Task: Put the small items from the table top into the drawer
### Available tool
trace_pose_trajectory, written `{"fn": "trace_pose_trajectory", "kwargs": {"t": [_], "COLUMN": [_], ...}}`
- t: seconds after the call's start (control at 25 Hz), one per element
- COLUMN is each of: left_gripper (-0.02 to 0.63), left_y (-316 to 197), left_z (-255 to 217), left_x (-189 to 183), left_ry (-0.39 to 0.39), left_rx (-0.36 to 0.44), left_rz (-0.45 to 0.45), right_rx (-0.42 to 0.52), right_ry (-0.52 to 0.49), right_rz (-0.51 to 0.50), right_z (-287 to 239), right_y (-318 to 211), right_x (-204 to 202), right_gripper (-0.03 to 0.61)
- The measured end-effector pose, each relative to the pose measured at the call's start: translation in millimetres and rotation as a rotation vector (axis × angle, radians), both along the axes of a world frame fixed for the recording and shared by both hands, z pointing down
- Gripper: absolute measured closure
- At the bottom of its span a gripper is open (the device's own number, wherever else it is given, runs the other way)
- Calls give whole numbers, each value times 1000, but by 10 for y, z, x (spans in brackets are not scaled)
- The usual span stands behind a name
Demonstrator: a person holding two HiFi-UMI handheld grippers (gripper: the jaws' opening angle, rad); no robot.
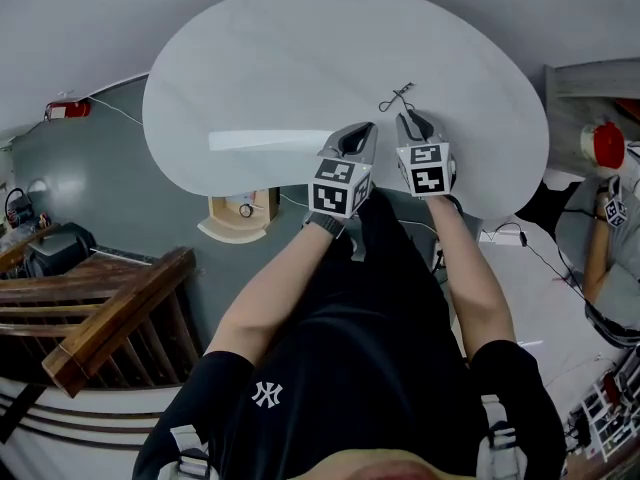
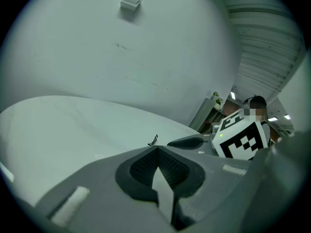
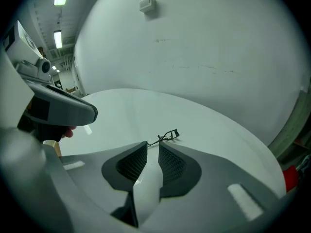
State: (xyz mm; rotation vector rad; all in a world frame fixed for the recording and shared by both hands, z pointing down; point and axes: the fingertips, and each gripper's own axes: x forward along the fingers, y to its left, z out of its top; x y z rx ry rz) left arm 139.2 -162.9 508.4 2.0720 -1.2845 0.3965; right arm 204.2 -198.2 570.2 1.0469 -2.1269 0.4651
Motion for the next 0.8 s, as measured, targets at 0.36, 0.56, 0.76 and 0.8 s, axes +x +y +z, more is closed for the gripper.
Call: {"fn": "trace_pose_trajectory", "kwargs": {"t": [0.36, 0.56, 0.76, 0.8], "left_gripper": [614, 614, 614, 614], "left_y": [-179, -240, -256, -257], "left_z": [156, 179, 215, 222], "left_x": [16, -17, -49, -47], "left_ry": [-14, -21, -24, -24], "left_rx": [-32, -39, -46, -48], "left_rz": [13, 5, -9, -10], "right_rx": [-30, -45, -50, -51], "right_ry": [110, 138, 152, 152], "right_rz": [-48, -68, -89, -94], "right_z": [311, 427, 484, 486], "right_y": [-242, -269, -294, -293], "right_x": [17, 11, -9, -12], "right_gripper": [449, 446, 465, 470]}}
